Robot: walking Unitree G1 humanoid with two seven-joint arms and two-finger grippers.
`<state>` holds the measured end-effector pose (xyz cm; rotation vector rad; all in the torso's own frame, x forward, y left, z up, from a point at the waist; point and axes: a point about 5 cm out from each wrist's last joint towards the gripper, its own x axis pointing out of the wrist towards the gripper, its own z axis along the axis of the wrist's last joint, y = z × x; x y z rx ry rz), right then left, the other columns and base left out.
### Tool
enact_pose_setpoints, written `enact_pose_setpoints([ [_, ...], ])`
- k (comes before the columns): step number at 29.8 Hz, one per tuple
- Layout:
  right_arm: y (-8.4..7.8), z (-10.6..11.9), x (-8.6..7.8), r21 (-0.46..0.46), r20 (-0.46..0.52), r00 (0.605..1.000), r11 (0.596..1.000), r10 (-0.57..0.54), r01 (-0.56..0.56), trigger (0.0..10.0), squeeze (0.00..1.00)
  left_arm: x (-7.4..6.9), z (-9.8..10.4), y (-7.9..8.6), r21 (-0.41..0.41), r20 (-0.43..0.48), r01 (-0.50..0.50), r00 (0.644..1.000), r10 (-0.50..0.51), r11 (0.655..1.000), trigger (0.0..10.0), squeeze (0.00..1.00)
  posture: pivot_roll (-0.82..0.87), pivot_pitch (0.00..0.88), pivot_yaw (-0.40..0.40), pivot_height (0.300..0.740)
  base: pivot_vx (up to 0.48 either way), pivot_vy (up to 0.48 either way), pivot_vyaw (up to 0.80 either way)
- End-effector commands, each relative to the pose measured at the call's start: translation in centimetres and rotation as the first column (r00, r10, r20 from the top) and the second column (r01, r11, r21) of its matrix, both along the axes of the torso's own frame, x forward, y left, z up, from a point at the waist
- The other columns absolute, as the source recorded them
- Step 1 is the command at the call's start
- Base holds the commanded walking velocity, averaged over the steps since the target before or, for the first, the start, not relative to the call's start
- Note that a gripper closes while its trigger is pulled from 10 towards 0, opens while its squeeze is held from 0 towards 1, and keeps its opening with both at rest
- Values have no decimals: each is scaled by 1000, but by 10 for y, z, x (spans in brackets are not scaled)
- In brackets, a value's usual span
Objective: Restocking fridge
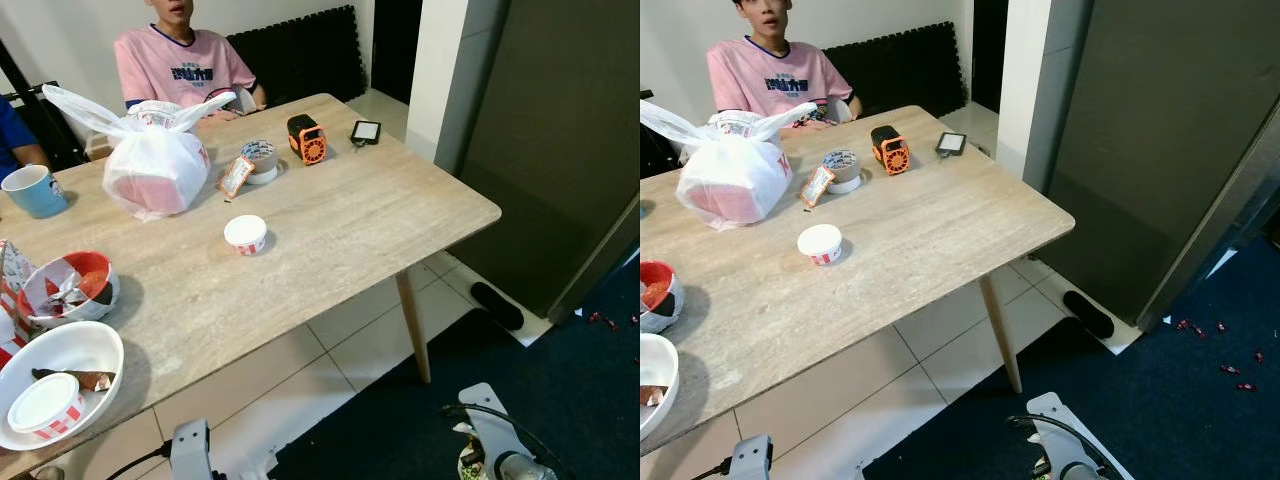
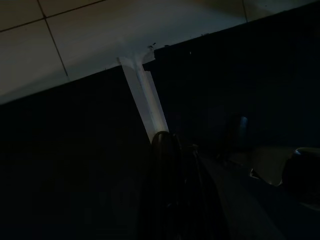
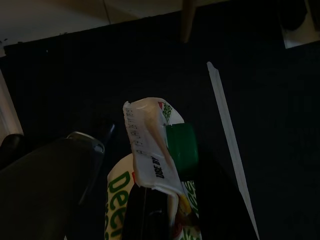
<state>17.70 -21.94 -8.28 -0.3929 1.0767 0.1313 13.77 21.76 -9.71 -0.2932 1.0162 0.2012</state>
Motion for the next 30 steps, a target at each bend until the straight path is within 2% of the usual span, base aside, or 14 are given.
enact_pose_setpoints([
  [1,2,-1,-1,1,0,1000,1000,16,-16,10000,0,-7,-2,1,1,-27,-7,1000,7,1000,10000,0,-24,0,26,740,0,0,0],
  [9,1,-4,-10,-21,-33,998,998,52,-52,10000,0,-5,-1,5,8,-25,5,1000,-5,1000,10000,0,-19,0,34,740,0,0,0],
  [10,0,-4,-10,-39,-43,994,994,99,-100,10000,0,-2,0,6,13,-16,6,1000,-6,1000,10000,0,-18,0,32,740,0,0,0],
  [11,0,-4,-10,-39,-43,994,994,99,-100,10000,0,-2,0,6,13,-16,6,1000,-6,1000,10000,0,-18,0,32,740,0,0,0],
  [15,-1,-1,-2,-33,-20,997,997,72,-73,10000,0,0,2,10,17,-11,-8,1000,9,1000,10000,0,-21,0,31,740,0,0,0],
  [17,3,1,3,-34,-9,995,994,99,-99,10000,0,-3,1,8,23,-27,46,999,-45,999,10000,0,-18,0,19,740,0,0,0],
  [19,3,1,4,-37,-7,994,993,108,-108,10000,0,-3,0,8,26,-31,54,998,-53,998,10000,0,-18,0,19,740,0,0,0],
  [23,8,1,5,-26,-4,995,994,101,-101,10000,0,-3,0,8,19,-20,10,1000,-9,1000,10000,0,-17,0,14,740,0,0,0],
  [26,8,1,5,-20,-3,996,995,94,-94,10000,0,-5,-1,4,14,-28,24,999,-24,1000,10000,0,-12,0,8,740,0,0,0],
  [30,10,-2,0,-25,-23,992,992,123,-123,10000,0,-5,-2,1,-3,-20,-12,1000,12,1000,10000,0,-1,0,-3,740,0,0,0],
])
